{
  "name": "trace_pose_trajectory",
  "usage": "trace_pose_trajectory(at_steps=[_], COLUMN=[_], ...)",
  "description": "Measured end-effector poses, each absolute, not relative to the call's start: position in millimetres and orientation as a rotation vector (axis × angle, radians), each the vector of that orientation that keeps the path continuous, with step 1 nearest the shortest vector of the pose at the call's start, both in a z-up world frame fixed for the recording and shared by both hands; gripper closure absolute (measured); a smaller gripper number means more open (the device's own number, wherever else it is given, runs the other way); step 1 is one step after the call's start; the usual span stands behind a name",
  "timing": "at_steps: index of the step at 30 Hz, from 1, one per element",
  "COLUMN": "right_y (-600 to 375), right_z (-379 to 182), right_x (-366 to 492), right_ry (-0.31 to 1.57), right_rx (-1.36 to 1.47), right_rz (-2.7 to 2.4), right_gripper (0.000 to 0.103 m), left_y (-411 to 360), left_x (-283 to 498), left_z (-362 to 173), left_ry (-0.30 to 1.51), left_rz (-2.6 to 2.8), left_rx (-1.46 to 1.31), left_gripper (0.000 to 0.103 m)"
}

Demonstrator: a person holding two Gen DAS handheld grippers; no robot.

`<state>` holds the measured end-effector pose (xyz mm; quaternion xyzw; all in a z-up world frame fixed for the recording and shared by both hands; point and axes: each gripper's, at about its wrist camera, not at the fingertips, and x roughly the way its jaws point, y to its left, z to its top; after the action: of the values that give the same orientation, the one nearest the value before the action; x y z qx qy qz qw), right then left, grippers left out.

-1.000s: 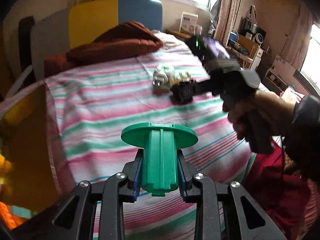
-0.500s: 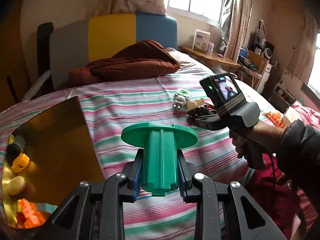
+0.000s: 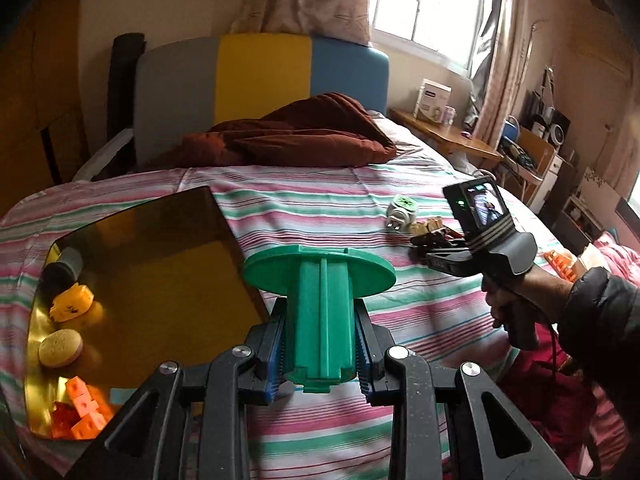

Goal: Organize rigid objects
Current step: 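Carry the green stand with the left tool toward the tray while the right tool holds the brown piece, then lower the green stand into the tray and open the left tool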

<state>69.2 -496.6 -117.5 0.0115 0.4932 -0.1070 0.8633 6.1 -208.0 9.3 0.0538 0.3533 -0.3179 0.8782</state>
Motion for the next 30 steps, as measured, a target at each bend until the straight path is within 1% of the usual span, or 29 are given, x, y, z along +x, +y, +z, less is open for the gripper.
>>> trace_pose_trajectory(at_steps=[8, 14, 22, 30], right_y=[-495.9, -494.7, -493.5, -491.5], right_z=[-117.4, -117.7, -118.1, -118.4], right_x=[70.0, 70.1, 72.5, 73.5], right_ry=[1.036, 1.042, 1.055, 1.059], right_rx=[0.018, 0.009, -0.012, -0.030], right_rz=[-0.232, -0.235, -0.234, -0.233], right_gripper=[0.087, 0.087, 0.087, 0.087], left_y=[-180.1, -152.1, -94.0, -78.7], left_x=[21.4, 41.2, 104.6, 157.7], left_z=[5.2, -3.8, -6.4, -11.6], left_ry=[0.760, 0.821, 0.921, 0.961], left_rz=[-0.610, -0.557, -0.461, -0.396], left_rx=[0.065, -0.008, -0.228, -0.297], left_gripper=[0.073, 0.073, 0.073, 0.073])
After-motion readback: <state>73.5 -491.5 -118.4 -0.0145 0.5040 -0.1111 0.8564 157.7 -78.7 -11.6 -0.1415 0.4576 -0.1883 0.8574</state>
